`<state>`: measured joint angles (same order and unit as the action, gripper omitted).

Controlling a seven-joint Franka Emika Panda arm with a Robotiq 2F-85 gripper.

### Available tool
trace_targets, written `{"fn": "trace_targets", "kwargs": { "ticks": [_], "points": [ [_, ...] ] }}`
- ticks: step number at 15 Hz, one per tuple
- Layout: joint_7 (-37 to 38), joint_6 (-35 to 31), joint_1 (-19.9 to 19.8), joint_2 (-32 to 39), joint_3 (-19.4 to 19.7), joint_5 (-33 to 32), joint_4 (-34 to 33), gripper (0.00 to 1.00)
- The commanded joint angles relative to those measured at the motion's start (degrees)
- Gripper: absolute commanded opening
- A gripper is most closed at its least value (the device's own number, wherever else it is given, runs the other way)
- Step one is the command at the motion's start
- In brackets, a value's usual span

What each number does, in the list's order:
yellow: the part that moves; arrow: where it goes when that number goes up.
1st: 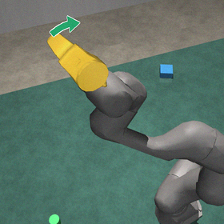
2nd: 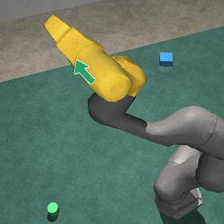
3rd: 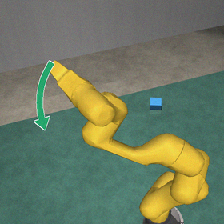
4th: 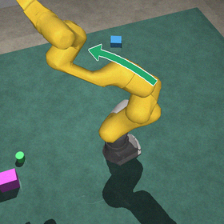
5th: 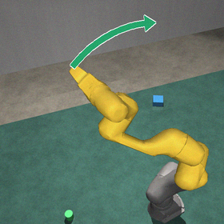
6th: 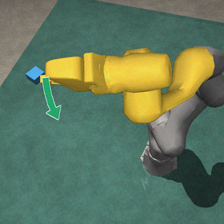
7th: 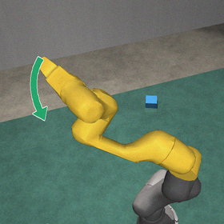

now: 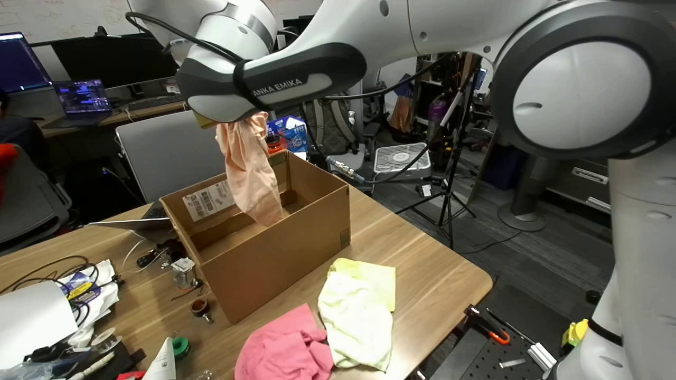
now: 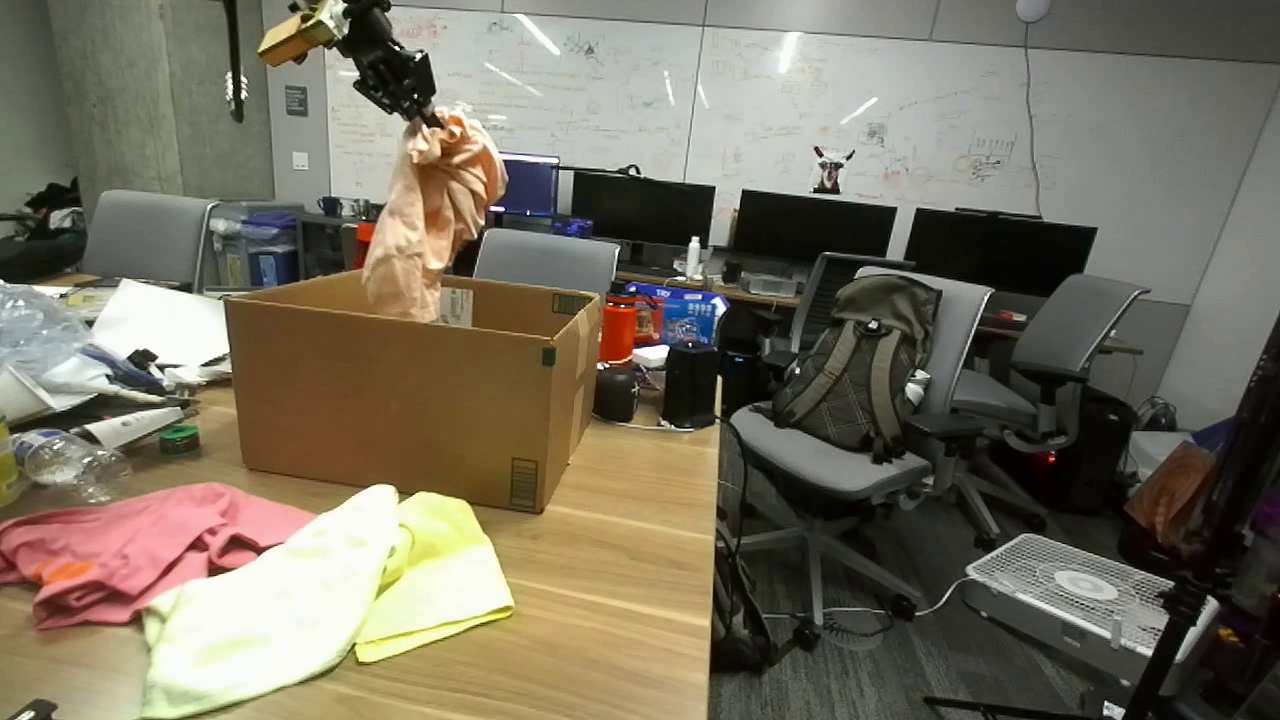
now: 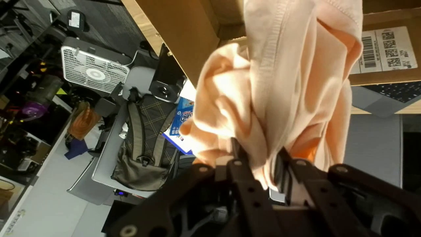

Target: Put the peach shirt, the green and yellow towels and the pink shirt in the box respectively

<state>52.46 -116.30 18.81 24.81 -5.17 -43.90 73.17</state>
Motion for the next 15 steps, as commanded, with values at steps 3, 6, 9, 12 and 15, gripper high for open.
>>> {"fn": "trace_targets", "kwargs": {
  "ticks": [3, 6, 9, 12, 15],
  "points": [
    [-1.4, 2.2, 0.1, 1.2, 0.4, 0.0, -3.6, 0.7],
    [-1.7, 2.9, -0.1, 0.2, 0.1, 0.5, -2.0, 0.93],
    [-2.1, 4.2, -0.2, -1.2, -0.4, 1.3, 0.3, 1.0],
    [-3.6, 6.2, -0.5, -3.8, -1.6, 3.4, 4.4, 1.0],
    [-5.4, 9.6, -0.8, -6.3, -2.5, 6.6, 7.9, 1.0]
  ]
}}
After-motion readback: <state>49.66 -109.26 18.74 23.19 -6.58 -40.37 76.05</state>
